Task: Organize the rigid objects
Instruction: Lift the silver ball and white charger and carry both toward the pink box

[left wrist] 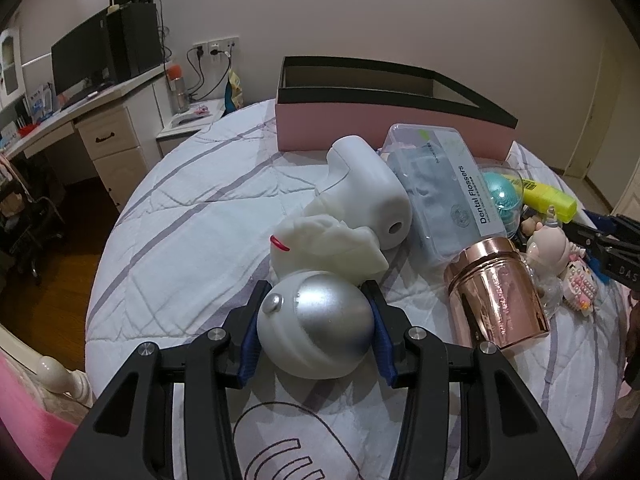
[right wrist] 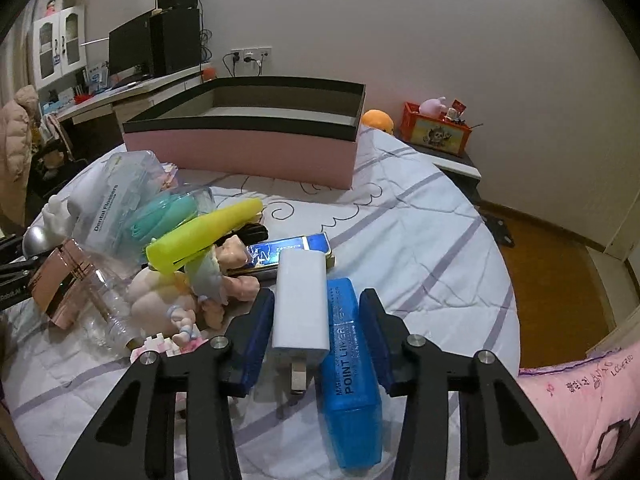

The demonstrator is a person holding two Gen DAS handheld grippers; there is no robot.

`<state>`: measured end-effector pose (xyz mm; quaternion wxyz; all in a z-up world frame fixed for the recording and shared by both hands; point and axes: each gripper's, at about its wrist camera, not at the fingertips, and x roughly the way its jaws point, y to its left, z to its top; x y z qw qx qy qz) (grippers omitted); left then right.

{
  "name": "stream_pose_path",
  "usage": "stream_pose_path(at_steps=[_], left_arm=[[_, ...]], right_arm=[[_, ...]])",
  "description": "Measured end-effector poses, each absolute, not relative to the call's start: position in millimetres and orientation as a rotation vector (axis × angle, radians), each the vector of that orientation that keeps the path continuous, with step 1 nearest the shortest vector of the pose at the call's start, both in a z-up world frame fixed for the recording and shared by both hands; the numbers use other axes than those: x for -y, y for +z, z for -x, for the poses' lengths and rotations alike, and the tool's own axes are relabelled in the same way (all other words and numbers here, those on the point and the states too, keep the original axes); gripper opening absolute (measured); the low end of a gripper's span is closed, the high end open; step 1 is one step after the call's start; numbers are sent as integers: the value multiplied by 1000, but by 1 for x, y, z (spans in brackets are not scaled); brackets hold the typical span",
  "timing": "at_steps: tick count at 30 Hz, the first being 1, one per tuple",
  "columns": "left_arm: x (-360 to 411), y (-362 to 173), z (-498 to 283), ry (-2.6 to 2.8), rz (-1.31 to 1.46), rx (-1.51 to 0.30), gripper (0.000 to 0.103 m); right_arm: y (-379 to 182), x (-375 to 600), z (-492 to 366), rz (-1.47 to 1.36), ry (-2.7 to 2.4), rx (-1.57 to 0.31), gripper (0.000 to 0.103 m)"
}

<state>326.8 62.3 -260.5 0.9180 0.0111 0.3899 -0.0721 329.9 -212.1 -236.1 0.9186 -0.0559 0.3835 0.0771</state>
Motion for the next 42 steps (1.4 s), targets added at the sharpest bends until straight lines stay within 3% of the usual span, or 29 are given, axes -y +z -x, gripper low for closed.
stream_pose_path(at_steps=[12,14,16,31,42], left_arm=[[-64,-256,-320,-147,-14,-782,47],[-64,-256,-320,-149,-9,-784,47],[-63,-256,-321,-150,-8,-784,47],[-62,-238,-312,-161,-14,-733,47],[-54,-172,-314,-207,-19,-602,47]], right_arm=[[-232,203,-320,133,139,-765,45],[-235,196,-320,164,146,-781,26],[-236,195,-321,132,179,-790,24],[-237,202,-329,75,188,-783,24],[-186,194,-334,74,221,-674,24]])
